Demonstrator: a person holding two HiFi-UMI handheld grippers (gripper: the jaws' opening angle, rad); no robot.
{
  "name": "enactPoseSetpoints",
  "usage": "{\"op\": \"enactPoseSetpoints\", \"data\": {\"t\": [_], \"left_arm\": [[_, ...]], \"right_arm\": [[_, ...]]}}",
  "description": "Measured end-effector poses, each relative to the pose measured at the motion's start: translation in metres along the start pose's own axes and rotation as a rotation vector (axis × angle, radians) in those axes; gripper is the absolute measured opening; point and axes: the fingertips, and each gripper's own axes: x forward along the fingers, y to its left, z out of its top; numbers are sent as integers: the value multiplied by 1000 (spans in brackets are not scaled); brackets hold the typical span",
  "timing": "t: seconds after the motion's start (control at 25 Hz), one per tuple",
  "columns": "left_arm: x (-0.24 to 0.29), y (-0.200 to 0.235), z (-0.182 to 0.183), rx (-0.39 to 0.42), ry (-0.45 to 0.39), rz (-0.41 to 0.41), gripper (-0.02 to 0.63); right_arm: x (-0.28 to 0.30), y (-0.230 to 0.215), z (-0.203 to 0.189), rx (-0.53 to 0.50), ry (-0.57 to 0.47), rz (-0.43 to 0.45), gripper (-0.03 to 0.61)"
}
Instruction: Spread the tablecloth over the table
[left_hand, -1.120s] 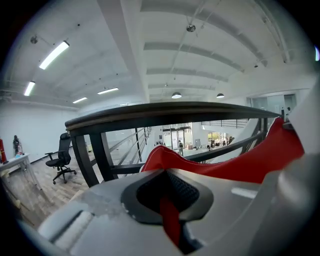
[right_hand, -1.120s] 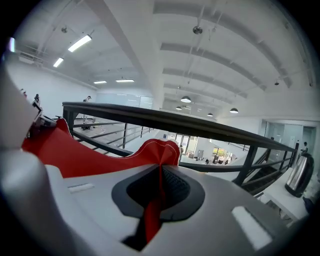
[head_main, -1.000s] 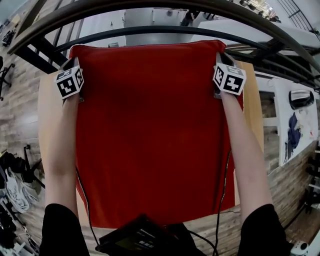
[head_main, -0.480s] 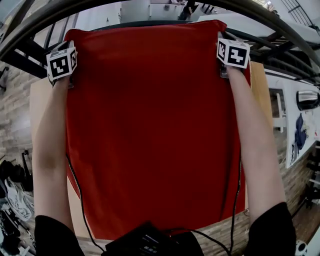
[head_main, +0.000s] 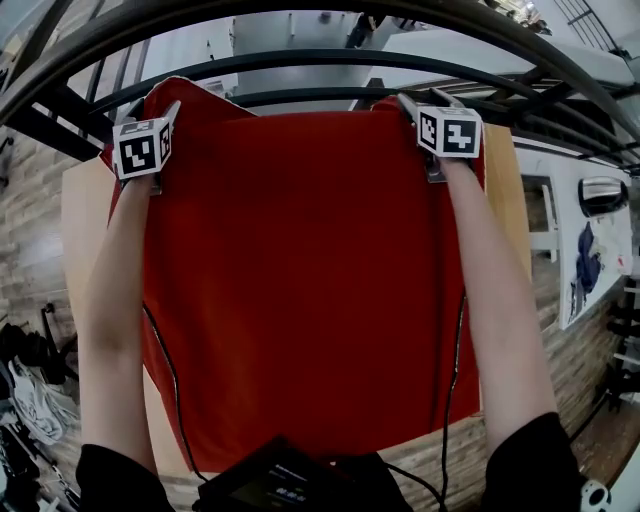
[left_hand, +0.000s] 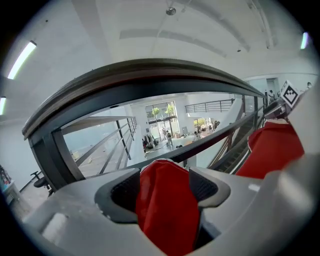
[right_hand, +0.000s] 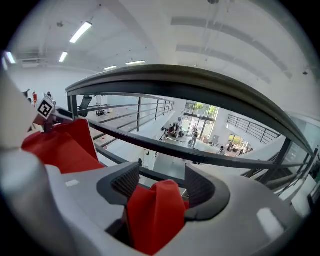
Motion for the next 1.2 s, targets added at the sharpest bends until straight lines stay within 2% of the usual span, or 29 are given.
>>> {"op": "enactPoseSetpoints", "data": {"t": [0.12,0.2,0.4,0.48,0.52,0.6,0.72,0.76,1.0,1.2], "left_arm": [[-13,-28,6,20,-11,-43,327],[-22,-50,13,6,-29,-78,325],[-45,-129,28,23,-65,-196,309],[-55,-157,35,39,-78,-228,273],[-61,-169,38,44,-86,-239,247],[-76,-190,42,50,-101,-251,152],[-96,-226,49,52,-108,-256,23],[-101,-241,49,48,-105,-260,6],[-121,-334,50,38,-80,-289,6],[-111,-398,41,20,-25,-331,6]], "right_arm": [[-19,4,-12,8,10,24,282],[-32,6,-17,15,5,41,282],[-65,8,-35,28,-6,75,281],[-78,6,-37,37,-25,90,261],[-86,4,-39,38,-32,94,206],[-101,-4,-44,45,-44,97,71],[-123,-35,-58,83,-59,90,22],[-129,-50,-67,98,-57,81,18],[-130,-135,-115,160,-39,59,11],[-126,-155,-140,123,-8,101,11]]}}
